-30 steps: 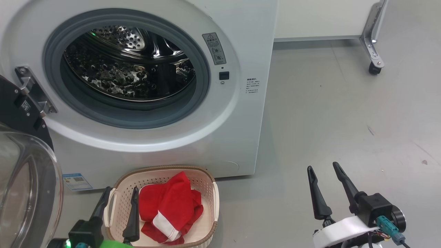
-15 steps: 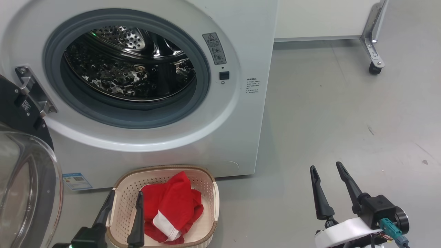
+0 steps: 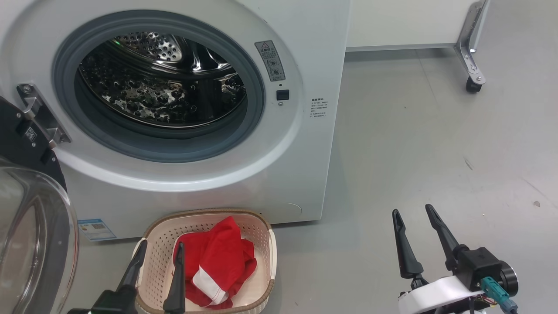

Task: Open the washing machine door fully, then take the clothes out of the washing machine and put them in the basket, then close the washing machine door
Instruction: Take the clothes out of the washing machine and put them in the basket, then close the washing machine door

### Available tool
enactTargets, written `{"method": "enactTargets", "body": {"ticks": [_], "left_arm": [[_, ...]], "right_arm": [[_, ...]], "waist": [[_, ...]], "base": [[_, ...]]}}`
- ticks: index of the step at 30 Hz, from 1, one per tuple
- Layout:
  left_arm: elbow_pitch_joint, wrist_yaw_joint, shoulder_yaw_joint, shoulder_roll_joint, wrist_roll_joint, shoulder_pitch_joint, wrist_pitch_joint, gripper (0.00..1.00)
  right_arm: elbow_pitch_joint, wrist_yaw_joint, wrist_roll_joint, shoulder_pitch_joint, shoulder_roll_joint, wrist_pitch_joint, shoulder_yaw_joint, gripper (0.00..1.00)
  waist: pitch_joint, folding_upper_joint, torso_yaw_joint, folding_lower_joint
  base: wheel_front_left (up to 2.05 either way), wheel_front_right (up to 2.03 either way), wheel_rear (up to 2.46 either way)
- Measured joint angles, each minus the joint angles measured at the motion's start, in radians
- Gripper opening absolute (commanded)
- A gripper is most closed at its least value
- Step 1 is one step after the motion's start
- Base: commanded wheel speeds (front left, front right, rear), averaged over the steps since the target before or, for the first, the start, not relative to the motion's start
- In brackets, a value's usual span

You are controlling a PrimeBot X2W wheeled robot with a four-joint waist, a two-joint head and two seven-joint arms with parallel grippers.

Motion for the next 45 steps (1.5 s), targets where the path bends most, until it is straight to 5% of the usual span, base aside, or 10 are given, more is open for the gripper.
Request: {"method": "enactTargets", "body": {"ticks": [45], "left_arm": [[-0.107,0.017,-0.018,0.011,0.011,0.044,0.062,1.0]], "right_arm": [[-0.002,0.009,-0.003,0.011,0.009,0.0,-0.011,1.0]], "waist": [[-0.019,0.0,-0.002,0.0]], "base": [[-0.75,0.75,0.0]]}}
